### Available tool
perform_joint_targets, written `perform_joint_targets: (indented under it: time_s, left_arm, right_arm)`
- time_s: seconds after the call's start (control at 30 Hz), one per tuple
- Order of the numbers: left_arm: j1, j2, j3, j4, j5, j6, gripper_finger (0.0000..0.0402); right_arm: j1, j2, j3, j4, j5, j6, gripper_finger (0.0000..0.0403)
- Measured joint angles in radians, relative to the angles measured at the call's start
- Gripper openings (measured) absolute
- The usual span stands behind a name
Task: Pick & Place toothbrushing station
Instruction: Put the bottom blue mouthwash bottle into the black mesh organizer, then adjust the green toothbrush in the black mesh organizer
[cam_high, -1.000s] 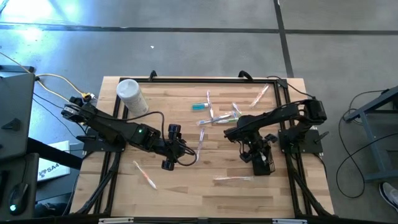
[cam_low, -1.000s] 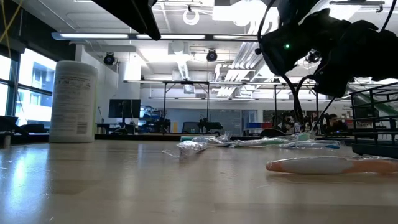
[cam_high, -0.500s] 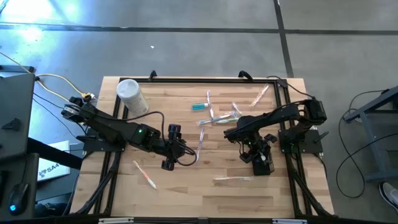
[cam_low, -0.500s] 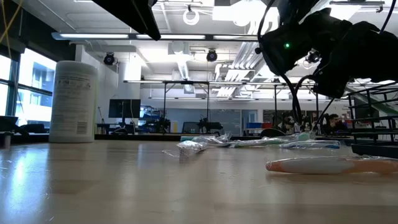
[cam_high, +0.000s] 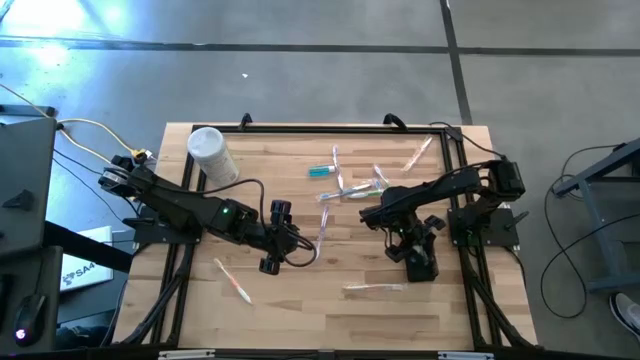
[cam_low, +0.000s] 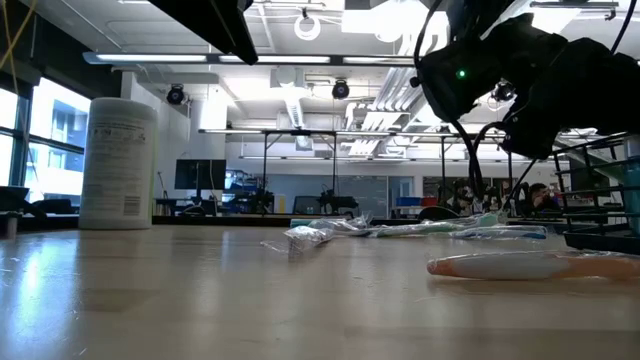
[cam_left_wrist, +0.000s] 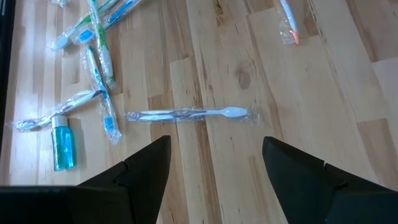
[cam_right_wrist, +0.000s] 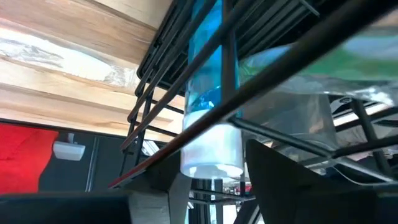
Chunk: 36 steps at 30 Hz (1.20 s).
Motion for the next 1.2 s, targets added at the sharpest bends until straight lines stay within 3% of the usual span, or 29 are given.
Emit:
perform_joint_targets:
  time_s: [1.2]
  left_arm:
    - [0.0,0.0,0.002,0.004,0.0,0.002,0.025]
  right_arm:
    - [0.0,-0.073,0.046,-0.17,-0.015,0.041,0.0136]
